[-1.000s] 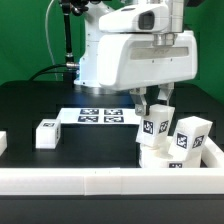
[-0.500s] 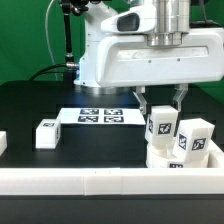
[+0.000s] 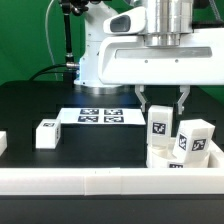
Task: Assemble stool
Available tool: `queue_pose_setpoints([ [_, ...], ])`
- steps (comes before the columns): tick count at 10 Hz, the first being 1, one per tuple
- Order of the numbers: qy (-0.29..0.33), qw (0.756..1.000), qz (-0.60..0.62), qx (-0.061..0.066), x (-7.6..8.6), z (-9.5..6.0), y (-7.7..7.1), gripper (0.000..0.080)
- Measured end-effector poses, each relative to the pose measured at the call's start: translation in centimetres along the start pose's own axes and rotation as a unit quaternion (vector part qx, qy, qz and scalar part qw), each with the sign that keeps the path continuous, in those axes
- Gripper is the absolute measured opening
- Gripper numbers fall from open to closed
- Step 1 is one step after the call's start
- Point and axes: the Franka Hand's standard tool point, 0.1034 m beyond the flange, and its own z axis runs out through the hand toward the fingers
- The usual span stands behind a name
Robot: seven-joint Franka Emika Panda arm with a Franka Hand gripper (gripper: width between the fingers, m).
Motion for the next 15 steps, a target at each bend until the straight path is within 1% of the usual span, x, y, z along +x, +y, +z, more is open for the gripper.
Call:
queue_pose_setpoints([
  [4, -0.007, 0.991, 0.13, 0.011, 0.1, 0.05, 0.28, 0.0338],
  [5, -0.011, 0.981, 0.191, 0.018, 0.16, 0.09, 0.5, 0.0338],
  [7, -0.014, 0.957, 0.29, 0.023, 0.05, 0.07, 0.32, 0.0338],
  [8, -0.019, 0.941, 0.337, 0.029, 0.0, 0.07, 0.23, 0.0338],
  [9, -0.027, 0.912, 0.407, 0.034, -0.12, 0.08, 0.01, 0.0338],
  [10, -0.032, 0.889, 0.455, 0.036, -0.16, 0.09, -0.11, 0.0338],
  [12, -0.04, 0.844, 0.534, 0.031, -0.2, 0.12, -0.33, 0.0338],
  [13, -0.046, 0.821, 0.568, 0.031, -0.25, 0.11, -0.34, 0.0338],
  [14, -0.052, 0.812, 0.581, 0.03, -0.31, 0.11, -0.32, 0.0338],
  [15, -0.055, 0.795, 0.603, 0.031, -0.35, 0.13, -0.35, 0.0338],
])
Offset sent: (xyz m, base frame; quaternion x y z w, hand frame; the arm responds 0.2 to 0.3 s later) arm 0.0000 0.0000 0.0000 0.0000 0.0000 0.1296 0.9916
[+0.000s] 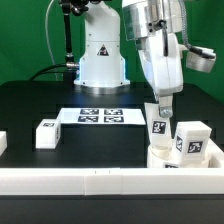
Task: Assemble stool
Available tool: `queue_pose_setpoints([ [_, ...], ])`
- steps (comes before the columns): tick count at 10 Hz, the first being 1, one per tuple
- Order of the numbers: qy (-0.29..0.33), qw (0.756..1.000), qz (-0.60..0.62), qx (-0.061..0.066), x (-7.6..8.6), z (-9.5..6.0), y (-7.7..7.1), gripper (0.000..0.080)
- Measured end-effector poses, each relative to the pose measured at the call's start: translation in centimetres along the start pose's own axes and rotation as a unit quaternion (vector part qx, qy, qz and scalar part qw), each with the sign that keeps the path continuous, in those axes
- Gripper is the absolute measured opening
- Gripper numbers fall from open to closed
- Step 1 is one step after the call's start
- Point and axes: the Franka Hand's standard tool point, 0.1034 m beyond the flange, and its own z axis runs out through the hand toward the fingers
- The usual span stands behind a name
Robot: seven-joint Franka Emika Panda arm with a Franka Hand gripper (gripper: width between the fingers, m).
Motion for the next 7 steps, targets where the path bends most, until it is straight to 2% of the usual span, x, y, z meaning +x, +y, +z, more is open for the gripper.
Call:
queue_pose_setpoints([
  [1, -0.005, 0.999, 0.032, 0.0, -0.3, 0.1, 0.1, 0.0454],
  [2, -0.006, 1.0, 0.022, 0.0, -0.4, 0.1, 0.1, 0.0454],
  [3, -0.007, 1.0, 0.002, 0.001, -0.4, -0.2, 0.0, 0.0577],
  [4, -0.011, 0.999, -0.03, 0.009, -0.5, -1.1, -0.4, 0.0635],
  [5, -0.014, 0.999, -0.03, 0.013, -0.7, -1.5, -0.5, 0.0645],
  [7, -0.013, 0.995, -0.096, 0.011, -0.6, -1.2, -0.4, 0.0649],
])
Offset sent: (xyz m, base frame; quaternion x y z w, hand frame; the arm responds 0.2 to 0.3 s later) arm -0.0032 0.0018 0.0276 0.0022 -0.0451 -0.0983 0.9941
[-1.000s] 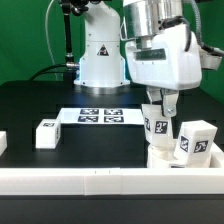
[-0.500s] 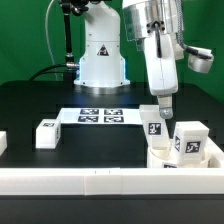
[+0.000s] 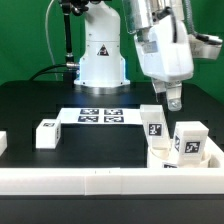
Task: Assemble stool
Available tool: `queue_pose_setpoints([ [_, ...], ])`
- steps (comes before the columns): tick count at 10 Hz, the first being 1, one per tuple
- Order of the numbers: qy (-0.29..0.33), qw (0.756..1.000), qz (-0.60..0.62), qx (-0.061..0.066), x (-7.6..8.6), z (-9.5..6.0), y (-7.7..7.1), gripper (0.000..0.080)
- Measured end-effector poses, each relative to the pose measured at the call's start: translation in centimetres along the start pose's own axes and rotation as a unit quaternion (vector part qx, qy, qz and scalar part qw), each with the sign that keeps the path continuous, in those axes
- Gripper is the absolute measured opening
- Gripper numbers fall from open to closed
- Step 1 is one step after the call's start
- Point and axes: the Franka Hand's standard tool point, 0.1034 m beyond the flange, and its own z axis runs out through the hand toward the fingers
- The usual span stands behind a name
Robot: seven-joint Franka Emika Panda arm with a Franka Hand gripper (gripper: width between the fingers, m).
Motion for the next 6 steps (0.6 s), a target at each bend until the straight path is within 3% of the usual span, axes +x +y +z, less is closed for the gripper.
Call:
queue_pose_setpoints([
  [2, 0.0, 0.998, -0.07, -0.001, 0.0, 0.0, 0.0, 0.0649],
  [5, -0.001, 0.959, -0.282, -0.039, -1.3, -0.6, -0.5, 0.0649],
  [6, -0.005, 0.943, -0.33, -0.043, -1.7, -1.0, -1.0, 0.0649],
])
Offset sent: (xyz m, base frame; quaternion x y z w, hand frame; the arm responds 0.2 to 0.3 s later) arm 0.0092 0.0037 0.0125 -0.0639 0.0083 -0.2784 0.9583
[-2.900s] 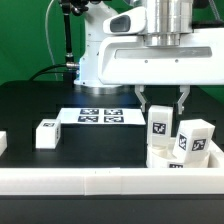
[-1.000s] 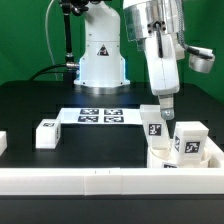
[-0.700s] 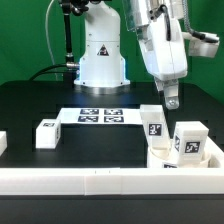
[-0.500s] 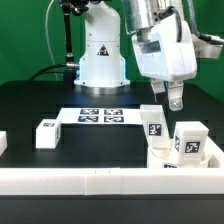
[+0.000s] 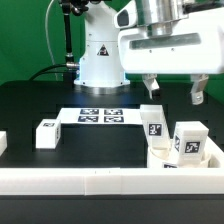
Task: Assemble stool
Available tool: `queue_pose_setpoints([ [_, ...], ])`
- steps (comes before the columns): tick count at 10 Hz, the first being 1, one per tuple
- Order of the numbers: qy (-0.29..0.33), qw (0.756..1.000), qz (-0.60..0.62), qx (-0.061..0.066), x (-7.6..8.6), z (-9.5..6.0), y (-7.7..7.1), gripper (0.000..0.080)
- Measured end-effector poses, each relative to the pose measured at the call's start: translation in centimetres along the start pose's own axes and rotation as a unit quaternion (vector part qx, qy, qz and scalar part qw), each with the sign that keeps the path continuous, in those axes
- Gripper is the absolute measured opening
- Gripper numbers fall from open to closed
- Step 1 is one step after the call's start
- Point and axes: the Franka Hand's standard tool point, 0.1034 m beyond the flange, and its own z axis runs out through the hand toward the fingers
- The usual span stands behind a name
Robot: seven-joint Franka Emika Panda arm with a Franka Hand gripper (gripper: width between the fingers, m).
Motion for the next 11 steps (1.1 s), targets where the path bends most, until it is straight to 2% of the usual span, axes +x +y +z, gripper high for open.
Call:
queue_pose_setpoints([
  [3, 0.0, 0.995, -0.097, 0.001, 0.08, 0.02, -0.01, 0.0649],
  [5, 0.001, 0.983, -0.186, -0.002, 0.15, 0.01, 0.05, 0.0649],
  [8, -0.003, 0.916, -0.4, -0.032, 0.59, -0.31, -0.31, 0.0649],
  [11, -0.01, 0.87, -0.492, -0.032, 0.81, -0.2, -0.35, 0.0649],
])
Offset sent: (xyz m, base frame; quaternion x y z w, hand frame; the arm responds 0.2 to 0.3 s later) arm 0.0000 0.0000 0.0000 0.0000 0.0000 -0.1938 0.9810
